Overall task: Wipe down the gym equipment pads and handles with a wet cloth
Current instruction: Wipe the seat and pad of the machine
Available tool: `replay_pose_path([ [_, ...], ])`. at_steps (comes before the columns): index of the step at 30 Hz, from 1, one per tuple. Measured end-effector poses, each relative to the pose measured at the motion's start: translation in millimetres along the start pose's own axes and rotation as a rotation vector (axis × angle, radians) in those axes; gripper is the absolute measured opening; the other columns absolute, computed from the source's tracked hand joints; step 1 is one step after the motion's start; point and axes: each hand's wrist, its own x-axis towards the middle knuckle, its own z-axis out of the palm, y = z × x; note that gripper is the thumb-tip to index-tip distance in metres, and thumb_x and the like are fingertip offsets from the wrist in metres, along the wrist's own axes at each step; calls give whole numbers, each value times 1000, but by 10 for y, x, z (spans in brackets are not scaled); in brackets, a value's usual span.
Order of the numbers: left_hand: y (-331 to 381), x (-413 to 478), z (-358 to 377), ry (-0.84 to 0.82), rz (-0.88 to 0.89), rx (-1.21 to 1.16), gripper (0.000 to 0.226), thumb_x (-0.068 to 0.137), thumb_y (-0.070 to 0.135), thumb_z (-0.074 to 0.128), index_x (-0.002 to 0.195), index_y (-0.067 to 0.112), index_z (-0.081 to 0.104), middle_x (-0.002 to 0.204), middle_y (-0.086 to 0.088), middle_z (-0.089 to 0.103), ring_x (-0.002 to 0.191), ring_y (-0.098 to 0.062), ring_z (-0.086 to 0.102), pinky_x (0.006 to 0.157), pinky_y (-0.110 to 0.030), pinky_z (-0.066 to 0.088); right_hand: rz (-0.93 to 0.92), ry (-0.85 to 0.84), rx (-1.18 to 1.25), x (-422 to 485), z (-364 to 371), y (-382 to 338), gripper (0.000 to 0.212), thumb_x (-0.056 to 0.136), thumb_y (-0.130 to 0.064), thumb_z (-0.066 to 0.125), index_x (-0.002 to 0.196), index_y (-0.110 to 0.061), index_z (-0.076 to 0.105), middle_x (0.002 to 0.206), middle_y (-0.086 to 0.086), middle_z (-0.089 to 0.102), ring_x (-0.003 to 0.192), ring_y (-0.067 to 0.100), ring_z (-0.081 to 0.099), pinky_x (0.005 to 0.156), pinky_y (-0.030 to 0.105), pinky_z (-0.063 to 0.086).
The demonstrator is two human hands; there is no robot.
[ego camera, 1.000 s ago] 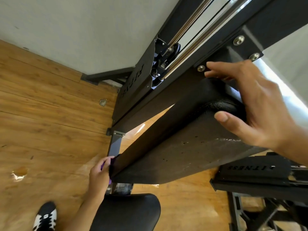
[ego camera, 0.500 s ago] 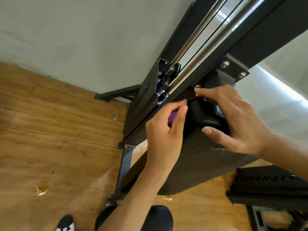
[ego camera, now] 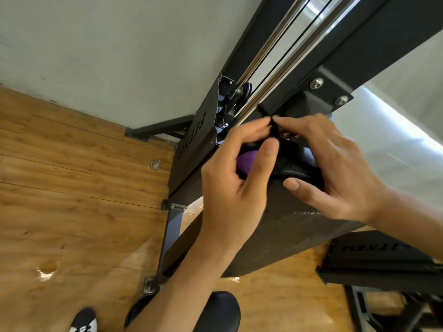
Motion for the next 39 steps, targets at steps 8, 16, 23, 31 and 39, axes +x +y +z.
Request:
replay_pose_path([
  [8, -457, -243, -280, -171, -213, -38, 26, 102, 36, 43, 111, 24, 64, 95, 0, 62, 90, -16, 61, 79, -21, 45, -7, -13, 33, -1, -20, 39, 73, 97, -59, 40, 146, -5, 44, 126, 10, 57, 112, 24, 56, 96, 34, 44],
  [16, 1, 170, 56, -163, 59, 80, 45, 105, 28, 46, 137, 0, 60, 102, -5, 72, 90, -5, 67, 78, -12, 50, -1, 25, 66, 7, -31, 22, 68, 97, -60, 41, 141, -9, 42, 124, -4, 51, 109, 13, 53, 95, 26, 41],
  [23, -270, -302, -143, -7, -67, 174, 30, 105, 26, 50, 121, 12, 70, 112, 3, 72, 107, -6, 68, 87, -13, 50, 24, 5, 43, -7, -33, 23, 70, 90, -49, 51, 140, 1, 49, 124, 10, 57, 110, 24, 57, 92, 37, 47],
  [31, 188, 239, 254, 0, 23, 193, 21, 108, 17, 54, 110, 5, 72, 83, 14, 57, 70, 9, 55, 66, -3, 40, -10, 43, 100, 19, -31, 32, 64, 95, -54, 46, 141, -11, 38, 128, -3, 49, 111, 9, 52, 96, 24, 38],
  [39, -265, -277, -193, -4, -159, 201, 24, 102, 30, 52, 102, 18, 73, 81, 16, 65, 79, -3, 66, 69, -10, 46, 0, 3, 43, 7, -47, 6, 70, 88, -45, 52, 139, 3, 47, 126, 4, 51, 110, 24, 57, 95, 30, 44],
])
